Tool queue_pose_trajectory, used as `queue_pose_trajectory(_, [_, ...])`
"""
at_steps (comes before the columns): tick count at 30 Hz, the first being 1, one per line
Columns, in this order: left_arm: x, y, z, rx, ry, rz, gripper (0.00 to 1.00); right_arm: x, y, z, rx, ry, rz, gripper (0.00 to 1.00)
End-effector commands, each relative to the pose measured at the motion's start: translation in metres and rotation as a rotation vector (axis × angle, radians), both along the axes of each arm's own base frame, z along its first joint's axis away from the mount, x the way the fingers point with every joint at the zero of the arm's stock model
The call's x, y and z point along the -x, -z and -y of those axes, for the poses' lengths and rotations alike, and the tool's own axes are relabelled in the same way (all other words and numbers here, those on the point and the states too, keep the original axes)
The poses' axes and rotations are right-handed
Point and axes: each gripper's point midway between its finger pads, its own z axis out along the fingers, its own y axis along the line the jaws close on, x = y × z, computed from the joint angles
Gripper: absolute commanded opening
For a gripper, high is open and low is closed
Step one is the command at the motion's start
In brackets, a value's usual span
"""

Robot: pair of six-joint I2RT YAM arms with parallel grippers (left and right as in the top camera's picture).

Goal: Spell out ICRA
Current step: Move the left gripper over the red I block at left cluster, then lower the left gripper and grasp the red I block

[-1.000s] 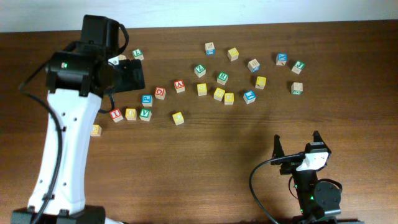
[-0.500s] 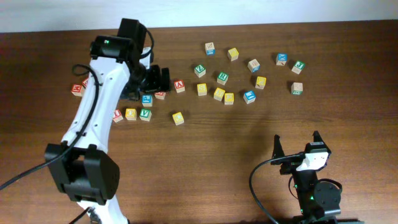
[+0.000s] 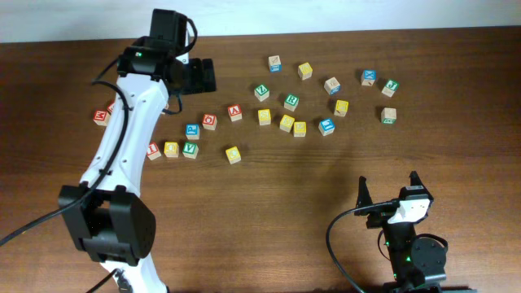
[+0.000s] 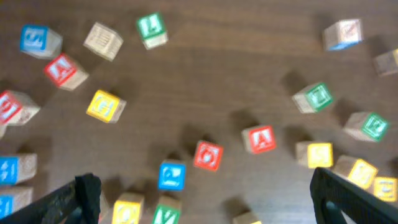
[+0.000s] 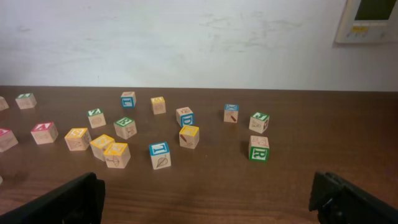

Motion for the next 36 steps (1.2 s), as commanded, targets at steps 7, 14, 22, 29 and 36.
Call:
queue_pose_trajectory(7, [0.035, 0.026, -0.079, 0.0, -0.148, -0.203, 0.99, 0.0, 0.003, 0.002, -0.003, 0.008, -0.006, 0.98])
queue_pose_trajectory(14, [0.07, 0.06, -0.056, 0.024, -0.095, -0.368, 0.99, 0.0, 0.003, 0.002, -0.003, 0.007, -0.006, 0.98])
queue_pose_trajectory(22, [0.061, 0.075, -0.032, 0.018, -0.042, -0.328, 0.99, 0.0, 0.003, 0.002, -0.003, 0.007, -0.006, 0.98])
queue_pose_trajectory(29, [0.095, 0.079, -0.017, 0.066, -0.008, -0.469, 0.99, 0.0, 0.003, 0.002, -0.003, 0.007, -0.006, 0.98])
queue_pose_trajectory(36, [0.093, 0.043, 0.008, 0.178, 0.156, -0.414, 1.0, 0.0, 0.003, 0.002, -0.003, 0.007, -0.006, 0.98])
